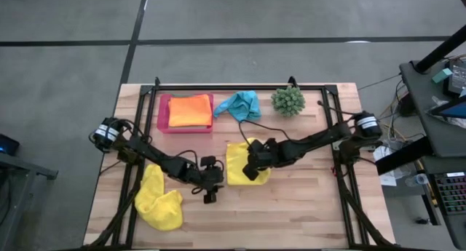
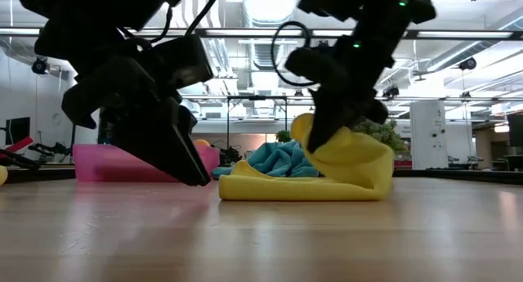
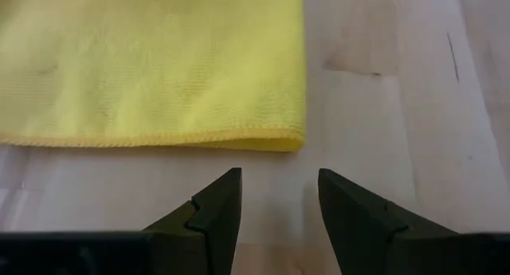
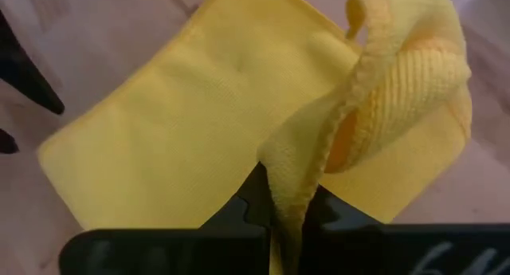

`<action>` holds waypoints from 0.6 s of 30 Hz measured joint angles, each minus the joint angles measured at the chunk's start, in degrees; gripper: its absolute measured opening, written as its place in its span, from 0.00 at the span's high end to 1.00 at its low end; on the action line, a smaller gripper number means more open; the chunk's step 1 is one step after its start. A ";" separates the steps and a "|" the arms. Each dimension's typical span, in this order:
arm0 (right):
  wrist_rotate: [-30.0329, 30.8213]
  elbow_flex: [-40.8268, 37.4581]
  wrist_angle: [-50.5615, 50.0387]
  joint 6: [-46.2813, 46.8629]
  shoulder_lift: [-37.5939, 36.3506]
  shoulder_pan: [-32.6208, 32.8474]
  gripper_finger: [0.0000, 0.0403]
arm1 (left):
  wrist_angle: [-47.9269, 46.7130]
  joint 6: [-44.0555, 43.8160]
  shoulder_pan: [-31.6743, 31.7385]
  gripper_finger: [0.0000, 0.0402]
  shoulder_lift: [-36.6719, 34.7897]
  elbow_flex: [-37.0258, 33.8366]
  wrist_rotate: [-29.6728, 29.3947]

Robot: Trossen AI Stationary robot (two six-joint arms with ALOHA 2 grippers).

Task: Fold microfiber towels
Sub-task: Fold the right yellow towel

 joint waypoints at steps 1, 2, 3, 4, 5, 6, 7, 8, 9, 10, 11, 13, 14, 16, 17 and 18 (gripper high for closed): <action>-0.02 0.99 -0.65 -0.51 0.79 -0.17 0.98 | 0.10 0.01 -0.01 0.62 0.00 0.00 0.00; 0.00 2.06 -1.56 -1.13 1.74 -0.34 0.98 | 0.20 0.01 -0.02 0.62 0.00 0.00 -0.02; 0.05 3.18 -2.42 -1.12 2.65 -0.54 0.97 | 0.34 0.03 0.00 0.62 0.00 0.00 -0.05; 0.21 4.13 -3.23 -0.97 3.40 -0.62 0.97 | 0.44 0.04 0.00 0.62 0.00 0.00 -0.09; 0.41 4.94 -4.19 -1.22 4.29 -0.68 0.96 | 0.46 0.05 0.00 0.62 0.00 0.00 -0.11; 0.51 5.67 -4.58 -1.82 4.97 -0.70 0.94 | 0.46 0.05 0.00 0.62 0.00 0.00 -0.13; 0.50 6.34 -4.36 -2.27 5.60 -0.70 0.92 | 0.50 0.05 0.00 0.62 0.00 0.00 -0.15; 0.49 6.88 -4.24 -2.75 6.18 -0.66 0.90 | 0.59 0.07 0.00 0.62 0.00 0.00 -0.19; 0.49 7.38 -4.29 -3.23 6.70 -0.61 0.88 | 0.86 0.06 0.00 0.62 0.00 0.01 -0.35; 0.47 7.80 -4.27 -3.72 7.04 -0.59 0.85 | 0.94 0.07 0.00 0.62 0.00 0.04 -0.39; 0.45 8.04 -4.26 -4.11 7.36 -0.59 0.83 | 0.90 0.07 0.00 0.62 0.00 0.04 -0.42; 0.47 8.29 -4.55 -4.63 7.67 -0.59 0.77 | 0.90 0.07 -0.01 0.62 0.00 0.04 -0.46; 0.48 8.38 -4.63 -4.73 7.80 -0.59 0.73 | 0.90 0.07 -0.05 0.62 0.00 0.04 -0.50; 0.49 8.69 -4.52 -5.01 7.93 -0.61 0.67 | 0.94 0.09 -0.07 0.62 0.00 0.04 -0.60; 0.48 8.84 -4.52 -5.47 7.93 -0.61 0.63 | 0.93 0.09 -0.07 0.62 0.00 0.04 -0.66; 0.47 9.03 -4.50 -6.02 7.93 -0.61 0.60 | 0.94 0.09 -0.07 0.62 0.00 0.04 -0.71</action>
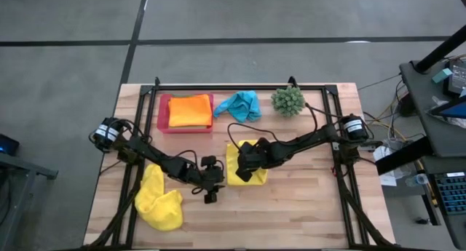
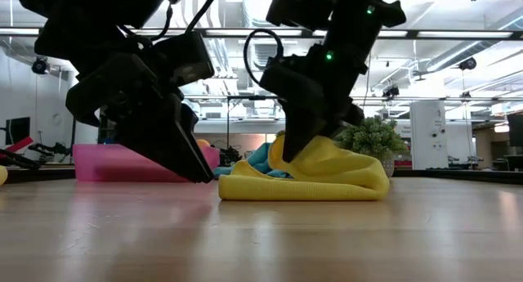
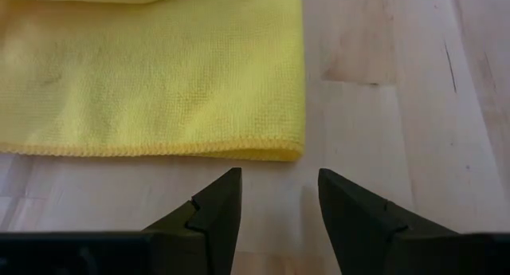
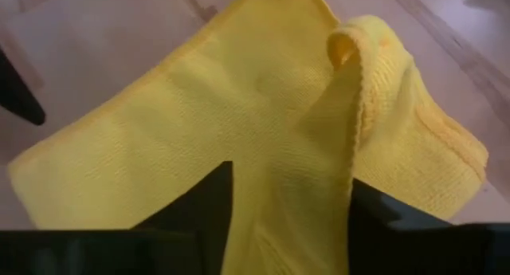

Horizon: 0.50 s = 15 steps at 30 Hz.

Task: Fold microfiber towels
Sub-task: Fold the right yellow towel

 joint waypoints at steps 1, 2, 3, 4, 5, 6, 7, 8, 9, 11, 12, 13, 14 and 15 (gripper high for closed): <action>0.00 0.23 -0.01 -0.39 0.00 0.00 0.57 | 0.00 0.00 0.00 0.62 0.00 0.00 -0.03; -0.02 0.47 -0.02 -0.96 0.00 0.00 0.54 | 0.00 0.00 0.00 0.62 0.00 0.00 -0.03; -0.03 0.72 0.01 -1.35 0.00 0.01 0.51 | 0.00 0.00 0.00 0.62 0.00 0.00 -0.03; -0.07 0.97 -0.03 -1.47 0.00 0.00 0.49 | 0.00 0.00 0.00 0.62 0.00 0.00 -0.03; -0.15 1.23 -0.16 -1.81 0.00 0.00 0.47 | 0.00 0.00 0.00 0.62 0.00 0.00 -0.03; -0.22 1.52 -0.40 -2.27 0.00 0.00 0.45 | 0.02 0.00 0.00 0.62 0.00 0.00 -0.03; -0.24 1.83 -0.60 -2.85 0.00 0.00 0.43 | 0.01 0.00 0.00 0.62 0.00 0.00 -0.04; -0.44 2.12 -0.68 -3.62 0.00 0.00 0.41 | 0.02 0.02 0.00 0.62 0.00 0.00 -0.03; -0.65 2.49 -0.69 -4.51 0.00 0.00 0.40 | 0.02 0.02 0.00 0.62 0.00 0.00 -0.03; -1.27 3.40 -0.26 -5.28 0.00 0.09 0.38 | 0.01 0.08 0.00 0.62 0.00 0.00 -0.04; -1.78 3.76 0.32 -5.89 0.00 0.14 0.37 | 0.02 0.20 0.00 0.62 0.00 0.00 -0.04; -2.09 4.14 0.97 -6.04 0.00 0.23 0.36 | 0.02 0.25 0.00 0.62 0.00 0.00 -0.04; -2.10 4.54 0.97 -5.98 0.00 0.29 0.36 | 0.02 0.26 0.00 0.62 0.00 0.00 -0.03; -2.08 4.70 0.87 -5.77 0.00 0.30 0.35 | 0.02 0.26 0.00 0.62 0.00 0.00 -0.04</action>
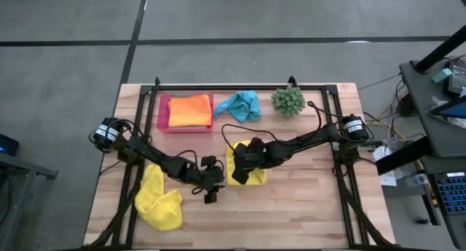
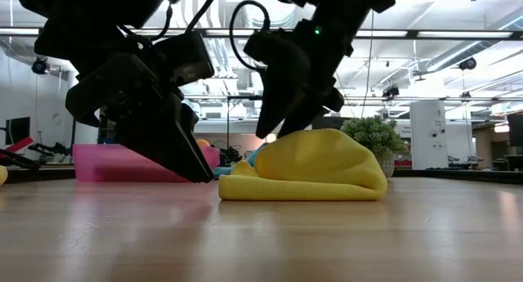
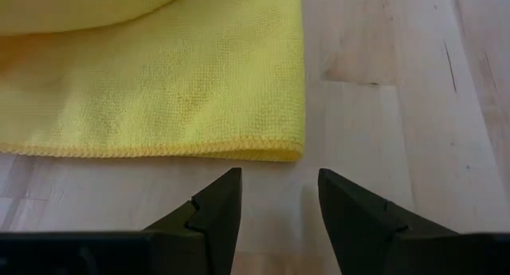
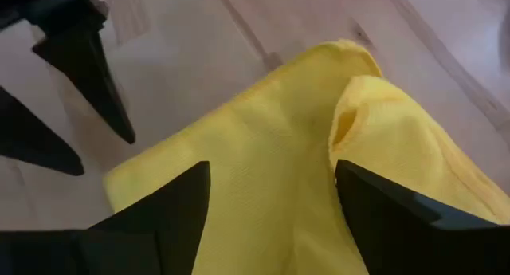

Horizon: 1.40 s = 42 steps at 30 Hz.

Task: Fold microfiber towels
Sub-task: Fold the right yellow towel

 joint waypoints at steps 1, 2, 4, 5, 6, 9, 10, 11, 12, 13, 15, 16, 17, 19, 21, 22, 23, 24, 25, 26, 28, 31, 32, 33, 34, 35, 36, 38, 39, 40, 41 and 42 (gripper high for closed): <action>-0.04 0.18 -0.21 0.17 0.00 0.00 0.35 | 0.00 0.00 0.00 0.62 0.00 0.00 0.00; -0.02 0.31 -0.15 0.21 0.00 0.00 0.35 | 0.00 0.00 0.00 0.62 0.00 0.00 0.00; 0.02 0.34 0.99 0.73 0.00 -0.02 0.36 | 0.01 0.02 0.00 0.62 0.00 0.00 0.00; -0.06 0.24 2.73 0.92 0.11 0.00 0.36 | 0.03 0.06 0.00 0.62 0.00 0.00 0.00; -0.63 0.23 4.95 1.02 0.40 0.18 0.36 | 0.05 0.11 0.00 0.62 0.00 0.00 0.00; -4.34 0.21 10.95 0.57 1.71 1.10 0.36 | 0.15 0.11 0.00 0.62 0.00 0.00 0.00; -5.72 0.20 12.93 0.48 2.34 1.44 0.36 | 0.17 0.11 -0.04 0.62 0.00 0.00 0.00; -7.11 0.20 14.33 -0.47 2.89 1.71 0.36 | 0.11 0.08 -0.05 0.62 0.00 0.00 0.00; -8.51 0.39 14.69 -1.69 3.29 1.89 0.36 | 0.11 -0.07 -0.04 0.62 0.00 0.00 0.00; -9.09 0.67 14.21 -2.69 3.37 1.92 0.37 | 0.09 -0.11 -0.04 0.62 0.00 0.00 0.00; -8.89 0.84 13.18 -4.50 2.64 1.87 0.37 | -0.07 -0.13 -0.13 0.62 0.00 0.00 0.00; -8.56 0.84 12.18 -5.18 1.75 1.78 0.38 | -0.04 -0.13 -0.21 0.62 0.00 0.00 0.00; -8.37 0.84 10.95 -5.66 0.61 1.52 0.39 | -0.06 -0.14 -0.22 0.62 0.00 0.00 0.00; -8.28 0.81 8.36 -6.28 -1.50 0.89 0.41 | -0.06 -0.15 -0.24 0.62 0.00 0.00 0.00; -7.77 0.31 4.63 -6.90 -3.51 0.39 0.43 | -0.04 -0.17 -0.22 0.62 0.00 0.00 0.00; -6.71 -0.09 2.59 -7.05 -4.34 0.20 0.44 | -0.03 -0.17 -0.22 0.62 0.00 0.00 0.00; -5.25 -0.55 0.71 -7.23 -5.23 0.18 0.45 | -0.07 -0.17 -0.22 0.62 0.00 0.00 0.00; -3.56 -1.07 -1.34 -7.45 -6.34 0.09 0.46 | -0.05 -0.17 -0.22 0.62 0.00 0.00 0.00; -1.65 -1.56 -3.70 -7.49 -7.34 0.08 0.48 | -0.06 -0.17 -0.22 0.62 0.00 0.00 0.00; 0.05 -2.04 -5.80 -7.49 -8.44 0.07 0.50 | -0.05 -0.17 -0.22 0.62 0.00 0.00 0.00; 3.58 -2.90 -10.48 -7.03 -10.38 0.09 0.54 | -0.07 -0.17 -0.22 0.62 0.01 0.00 0.00; 7.29 -5.27 -15.63 -6.07 -12.81 0.09 0.62 | -0.04 -0.17 -0.22 0.62 0.02 0.00 0.00; 7.86 -6.46 -15.79 -6.04 -13.72 0.09 0.66 | -0.04 -0.20 -0.22 0.62 0.02 0.00 0.00; 8.00 -7.75 -15.77 -6.04 -14.71 0.09 0.69 | -0.02 -0.20 -0.22 0.62 0.02 0.00 0.00; 8.11 -9.15 -15.57 -6.00 -15.68 0.07 0.73 | -0.02 -0.20 -0.22 0.62 0.02 0.00 0.00; 8.13 -10.61 -14.84 -5.95 -16.65 0.07 0.76 | -0.02 -0.20 -0.22 0.62 0.02 0.00 0.00; 8.16 -12.20 -13.75 -5.93 -17.43 0.07 0.80 | -0.02 -0.20 -0.22 0.62 0.02 0.00 0.00; 8.11 -15.71 -11.49 -5.70 -18.85 0.07 0.87 | 0.00 -0.20 -0.22 0.62 0.02 0.00 0.00; 8.11 -17.69 -10.05 -5.58 -19.41 0.05 0.90 | -0.02 -0.20 -0.22 0.62 0.02 0.00 0.00; 8.08 -19.61 -8.24 -5.58 -20.09 -0.09 0.93 | 0.00 -0.20 -0.22 0.62 0.02 0.00 0.00; 8.06 -21.47 -6.10 -5.58 -20.65 -0.25 0.95 | 0.00 -0.20 -0.22 0.62 0.02 0.00 0.00; 8.13 -23.31 -3.84 -5.57 -20.99 -0.47 0.96 | -0.01 -0.20 -0.22 0.62 0.02 0.00 0.00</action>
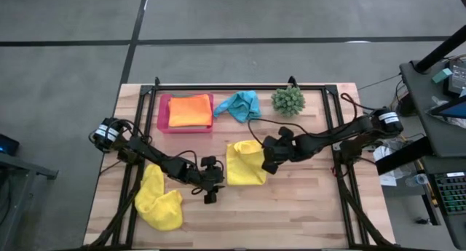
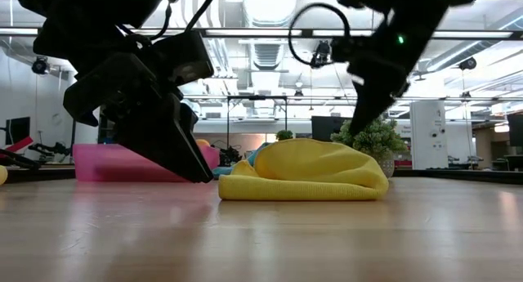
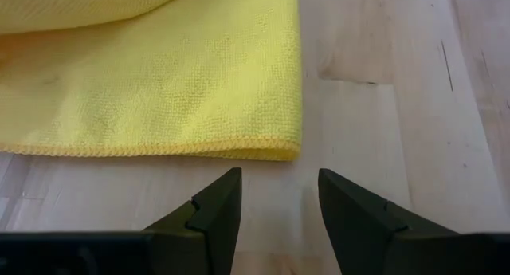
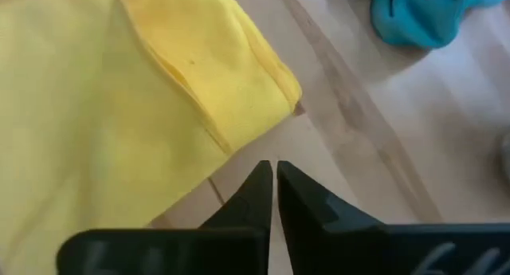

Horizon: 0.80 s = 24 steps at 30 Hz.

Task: Fold microfiber towels
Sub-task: Fold the right yellow towel

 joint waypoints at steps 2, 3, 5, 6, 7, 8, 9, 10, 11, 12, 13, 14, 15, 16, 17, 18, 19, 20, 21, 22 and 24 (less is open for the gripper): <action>-0.06 -3.34 4.49 0.06 -0.23 -0.48 0.97 | -0.02 0.00 0.00 0.62 0.00 0.00 0.00; -0.26 -4.88 6.76 -0.01 -0.23 -0.71 0.98 | -0.01 0.00 0.00 0.62 0.00 0.00 0.00; -0.78 -7.67 12.32 -0.42 -0.05 -1.01 0.98 | 0.05 0.00 0.00 0.62 0.00 0.00 0.00; -1.52 -8.92 15.46 -0.65 -0.03 -1.10 0.98 | 0.05 0.00 0.00 0.62 0.00 0.00 0.00; -2.65 -10.10 18.66 -1.13 -0.01 -1.14 0.98 | 0.05 0.00 0.00 0.62 0.00 0.00 0.00; -4.15 -11.16 21.56 -1.86 -0.01 -1.13 0.98 | 0.05 0.00 0.00 0.62 0.00 0.00 0.00; -6.26 -12.11 24.82 -2.47 0.01 -1.11 0.98 | 0.11 -0.01 0.00 0.62 0.00 0.00 0.01; -9.57 -13.10 29.77 -3.23 0.01 -1.10 0.98 | 0.11 -0.01 0.00 0.62 0.00 0.00 0.01; -13.11 -13.96 35.85 -3.82 0.05 -0.76 0.98 | 0.11 0.00 0.00 0.62 0.00 0.00 0.01; -16.16 -14.61 41.91 -3.91 0.05 -0.21 0.98 | 0.11 0.00 0.02 0.62 0.00 0.00 0.02; -18.39 -14.99 47.34 -3.92 0.16 0.42 0.98 | 0.11 0.00 0.05 0.62 0.00 0.00 0.02; -19.77 -15.03 51.80 -3.99 0.57 1.10 0.98 | 0.11 0.00 0.07 0.62 0.00 0.00 0.02; -20.82 -14.76 54.03 -4.23 0.71 1.69 0.98 | 0.11 0.00 0.07 0.62 0.00 0.00 0.01; -21.37 -14.22 53.18 -4.93 0.56 2.07 0.98 | 0.11 -0.01 0.07 0.62 0.00 0.00 0.02; -21.34 -13.47 50.94 -5.74 0.44 2.30 0.98 | -0.02 -0.02 0.07 0.62 0.00 0.03 0.02; -21.11 -12.49 48.74 -6.86 0.37 2.55 0.98 | -0.15 -0.02 0.07 0.62 0.00 0.10 0.02; -21.09 -11.38 46.14 -7.46 0.12 2.61 0.98 | -0.24 -0.04 0.07 0.62 0.00 0.22 0.04; -21.07 -10.49 43.23 -8.43 -0.27 2.71 0.98 | -0.27 -0.04 0.07 0.62 0.02 0.39 0.19; -21.02 -9.72 40.23 -9.12 -0.55 2.85 0.98 | -0.18 -0.04 0.07 0.62 0.02 0.54 0.65; -20.99 -9.09 38.07 -9.50 -0.63 2.87 0.98 | -0.05 -0.04 0.05 0.62 0.00 0.60 1.46; -21.05 -8.73 35.99 -9.61 -0.52 2.95 0.98 | -0.42 -0.04 0.01 0.62 -0.31 0.59 2.19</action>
